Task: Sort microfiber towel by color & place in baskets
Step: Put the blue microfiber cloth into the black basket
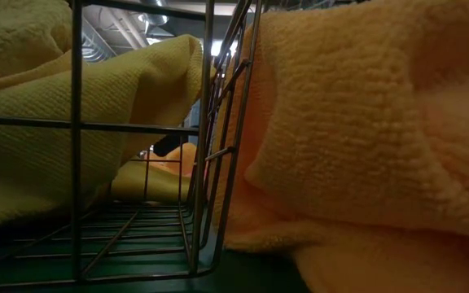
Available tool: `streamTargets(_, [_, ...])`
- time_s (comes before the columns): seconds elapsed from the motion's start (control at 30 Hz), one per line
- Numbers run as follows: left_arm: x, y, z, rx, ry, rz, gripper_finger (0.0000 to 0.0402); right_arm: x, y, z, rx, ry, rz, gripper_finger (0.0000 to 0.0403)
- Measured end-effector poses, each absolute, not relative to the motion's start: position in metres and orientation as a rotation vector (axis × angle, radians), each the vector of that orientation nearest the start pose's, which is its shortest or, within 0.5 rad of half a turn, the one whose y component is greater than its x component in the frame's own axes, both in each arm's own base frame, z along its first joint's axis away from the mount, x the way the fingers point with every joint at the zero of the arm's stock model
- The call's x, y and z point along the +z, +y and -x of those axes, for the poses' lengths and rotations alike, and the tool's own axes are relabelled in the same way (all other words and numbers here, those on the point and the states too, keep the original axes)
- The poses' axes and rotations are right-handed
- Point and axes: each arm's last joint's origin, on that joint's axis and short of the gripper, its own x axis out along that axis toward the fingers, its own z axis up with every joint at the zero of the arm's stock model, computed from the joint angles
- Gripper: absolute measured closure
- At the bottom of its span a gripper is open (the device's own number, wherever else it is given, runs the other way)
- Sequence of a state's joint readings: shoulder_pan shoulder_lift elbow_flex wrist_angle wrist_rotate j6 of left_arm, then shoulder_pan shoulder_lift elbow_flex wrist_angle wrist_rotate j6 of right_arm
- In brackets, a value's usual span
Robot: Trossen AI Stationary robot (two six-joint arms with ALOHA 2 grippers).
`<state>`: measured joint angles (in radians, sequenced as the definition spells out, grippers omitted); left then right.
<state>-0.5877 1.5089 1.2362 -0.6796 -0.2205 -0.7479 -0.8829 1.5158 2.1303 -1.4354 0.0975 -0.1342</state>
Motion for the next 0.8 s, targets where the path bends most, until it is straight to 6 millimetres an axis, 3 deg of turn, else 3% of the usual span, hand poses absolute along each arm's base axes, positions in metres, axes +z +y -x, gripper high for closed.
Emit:
streamTargets(0.23, [0.281, -0.167, -0.263, 0.007, 0.941, 0.316, 0.0283, 0.421, -0.203, -0.168, -0.684, 1.02, -0.381, 0.04])
streamTargets(0.57, [0.281, -0.167, -0.263, 0.007, 0.941, 0.316, 0.0283, 0.296, -0.217, -0.18, -0.615, 1.23, -0.505, 0.04])
streamTargets(0.8, [0.281, -0.167, -0.263, 0.007, 0.941, 0.316, 0.0283, 0.247, -0.21, -0.174, -0.59, 1.315, -0.552, 0.04])
